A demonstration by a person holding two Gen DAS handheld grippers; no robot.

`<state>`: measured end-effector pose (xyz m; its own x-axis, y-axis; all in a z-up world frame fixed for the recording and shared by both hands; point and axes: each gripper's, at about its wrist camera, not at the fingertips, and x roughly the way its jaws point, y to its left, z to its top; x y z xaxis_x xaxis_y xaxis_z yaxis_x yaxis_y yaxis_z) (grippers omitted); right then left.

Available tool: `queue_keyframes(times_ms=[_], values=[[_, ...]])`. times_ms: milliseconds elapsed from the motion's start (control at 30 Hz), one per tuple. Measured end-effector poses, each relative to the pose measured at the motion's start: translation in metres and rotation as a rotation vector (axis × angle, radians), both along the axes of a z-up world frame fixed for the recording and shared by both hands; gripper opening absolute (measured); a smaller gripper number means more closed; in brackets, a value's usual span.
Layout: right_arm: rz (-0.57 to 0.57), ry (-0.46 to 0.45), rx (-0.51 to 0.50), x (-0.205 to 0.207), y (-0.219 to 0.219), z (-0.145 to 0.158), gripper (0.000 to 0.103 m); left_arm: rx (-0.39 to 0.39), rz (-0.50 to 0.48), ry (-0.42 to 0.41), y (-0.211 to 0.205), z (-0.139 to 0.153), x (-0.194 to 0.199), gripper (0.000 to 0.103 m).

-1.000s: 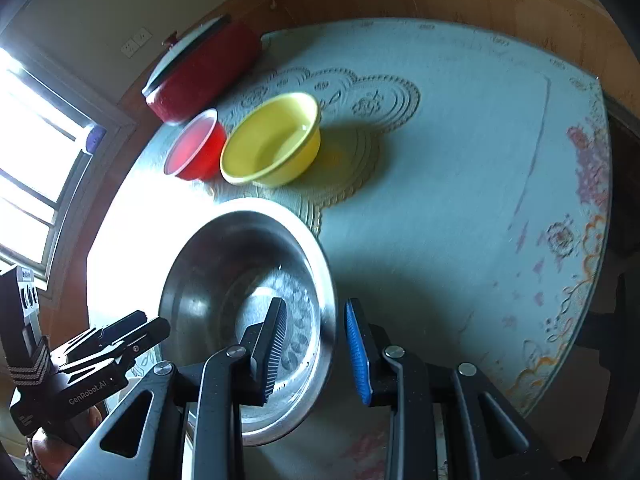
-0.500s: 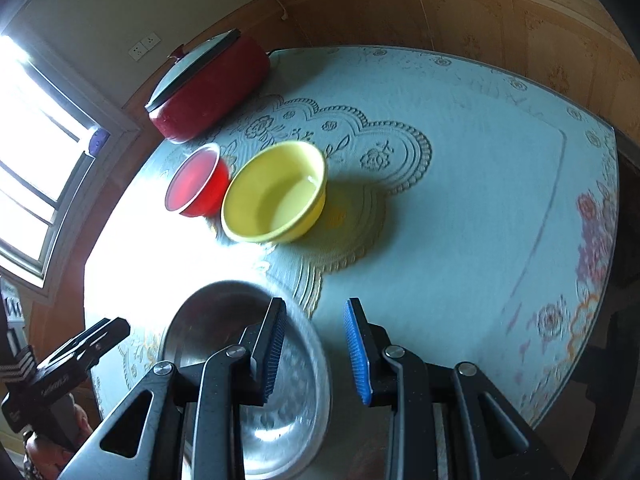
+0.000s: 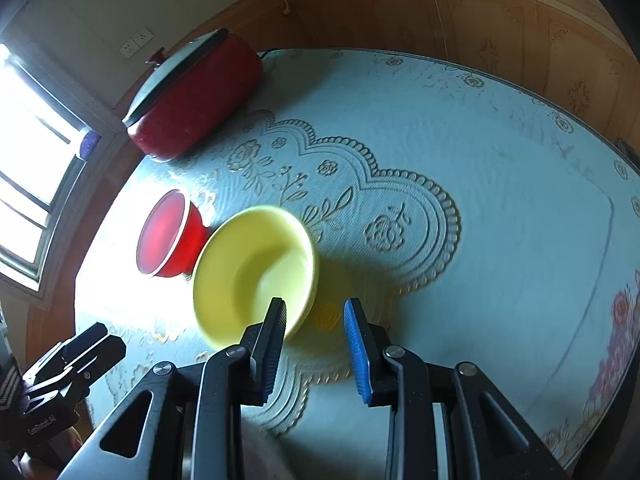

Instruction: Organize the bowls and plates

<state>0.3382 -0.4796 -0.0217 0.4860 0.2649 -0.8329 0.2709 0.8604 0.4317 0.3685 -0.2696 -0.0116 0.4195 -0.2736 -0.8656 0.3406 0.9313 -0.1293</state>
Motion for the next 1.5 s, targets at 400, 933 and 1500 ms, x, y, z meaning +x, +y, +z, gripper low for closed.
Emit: queue_keyframes(times_ms=[400,933,1500], values=[[0.073,0.034,0.024,0.042,-0.002,-0.028,0.03,0.068,-0.064,0.096,-0.047,-0.037,0.046,0.071],[0.122,0.033,0.016,0.048,0.007,-0.042,0.009,0.133,-0.153,0.155,-0.082,-0.078,0.056,0.018],[0.087,-0.019,0.0,0.017,0.003,-0.009,0.008,0.05,-0.142,0.093,-0.073,-0.038,0.023,0.014]])
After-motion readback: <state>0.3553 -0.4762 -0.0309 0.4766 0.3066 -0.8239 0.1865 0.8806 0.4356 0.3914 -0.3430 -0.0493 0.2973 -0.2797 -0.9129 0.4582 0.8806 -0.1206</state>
